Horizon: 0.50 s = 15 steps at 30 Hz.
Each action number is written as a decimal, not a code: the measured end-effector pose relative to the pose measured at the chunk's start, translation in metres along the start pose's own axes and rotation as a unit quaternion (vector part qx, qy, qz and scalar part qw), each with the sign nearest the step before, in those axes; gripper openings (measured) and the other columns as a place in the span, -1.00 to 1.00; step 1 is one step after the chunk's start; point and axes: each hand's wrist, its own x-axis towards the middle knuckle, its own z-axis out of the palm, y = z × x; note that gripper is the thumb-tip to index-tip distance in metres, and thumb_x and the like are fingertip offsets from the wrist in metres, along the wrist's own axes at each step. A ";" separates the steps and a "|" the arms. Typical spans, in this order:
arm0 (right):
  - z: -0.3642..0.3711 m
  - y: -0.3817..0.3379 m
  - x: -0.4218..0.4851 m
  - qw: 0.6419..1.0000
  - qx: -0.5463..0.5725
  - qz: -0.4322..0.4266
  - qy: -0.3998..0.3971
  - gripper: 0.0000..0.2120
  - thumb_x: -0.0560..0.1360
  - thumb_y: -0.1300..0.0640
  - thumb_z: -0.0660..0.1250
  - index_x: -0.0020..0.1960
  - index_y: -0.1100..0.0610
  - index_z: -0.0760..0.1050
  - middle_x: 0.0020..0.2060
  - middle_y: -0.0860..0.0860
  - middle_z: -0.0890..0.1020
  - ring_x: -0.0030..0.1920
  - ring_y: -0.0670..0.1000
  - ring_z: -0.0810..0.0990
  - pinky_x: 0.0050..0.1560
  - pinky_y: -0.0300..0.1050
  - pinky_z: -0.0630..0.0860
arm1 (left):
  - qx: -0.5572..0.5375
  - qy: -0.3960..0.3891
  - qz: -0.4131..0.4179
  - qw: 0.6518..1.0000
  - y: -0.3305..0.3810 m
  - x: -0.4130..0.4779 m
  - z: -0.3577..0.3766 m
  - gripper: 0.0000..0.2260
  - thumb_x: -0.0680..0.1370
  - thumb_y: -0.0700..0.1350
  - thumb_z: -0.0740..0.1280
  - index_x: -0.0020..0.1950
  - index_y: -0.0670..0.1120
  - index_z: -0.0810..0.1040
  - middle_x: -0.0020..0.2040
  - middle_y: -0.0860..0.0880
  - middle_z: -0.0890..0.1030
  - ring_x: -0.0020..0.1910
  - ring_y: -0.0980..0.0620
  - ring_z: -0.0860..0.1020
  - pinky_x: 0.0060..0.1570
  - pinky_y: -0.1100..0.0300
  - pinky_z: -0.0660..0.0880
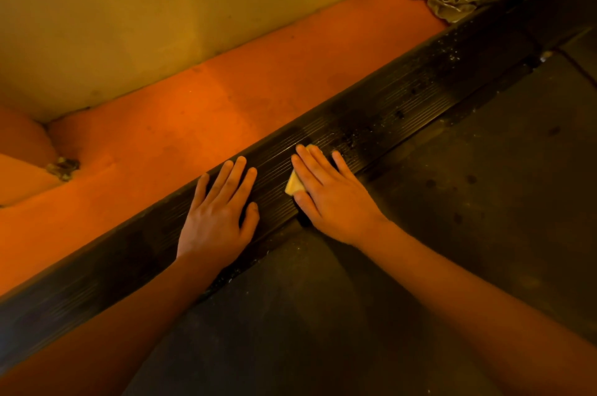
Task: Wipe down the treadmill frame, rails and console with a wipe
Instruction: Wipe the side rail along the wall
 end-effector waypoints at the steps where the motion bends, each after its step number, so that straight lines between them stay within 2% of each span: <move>1: -0.003 0.000 0.015 1.000 0.002 0.002 0.008 -0.39 0.71 -0.14 -0.14 0.67 0.12 -0.04 0.67 0.06 -0.04 0.66 0.06 -0.12 0.59 0.07 -0.26 | -0.002 -0.001 -0.002 1.000 0.001 0.000 -0.001 -0.46 0.67 0.08 0.07 0.64 -0.03 0.17 0.66 -0.02 0.07 0.64 0.03 -0.04 0.58 -0.10 -0.08; 6: -0.016 0.001 0.067 1.000 -0.008 0.025 0.009 -0.40 0.73 -0.12 -0.12 0.68 0.13 -0.11 0.67 0.06 -0.12 0.65 0.05 -0.18 0.57 0.07 -0.32 | 0.003 0.001 -0.001 1.000 0.003 0.001 -0.002 -0.46 0.67 0.08 0.07 0.64 -0.03 0.17 0.65 -0.02 0.07 0.64 0.03 -0.04 0.57 -0.09 -0.10; 12: 0.002 0.003 -0.012 1.000 0.002 0.012 -0.005 -0.40 0.71 -0.17 -0.15 0.67 0.07 -0.09 0.66 0.01 -0.10 0.65 0.01 -0.19 0.60 0.06 -0.25 | 0.008 0.004 0.001 1.000 0.002 0.000 -0.001 -0.47 0.66 0.07 0.10 0.63 -0.04 0.19 0.65 -0.03 0.09 0.63 0.02 -0.01 0.57 -0.09 -0.08; 15: 0.002 0.004 -0.013 1.000 -0.004 0.011 -0.013 -0.39 0.71 -0.17 -0.15 0.67 0.07 -0.10 0.66 0.01 -0.10 0.64 0.01 -0.19 0.59 0.06 -0.26 | 0.009 0.000 0.001 1.000 0.000 0.001 -0.001 -0.46 0.67 0.07 0.10 0.64 -0.04 0.18 0.65 -0.03 0.08 0.63 0.02 -0.03 0.57 -0.08 -0.10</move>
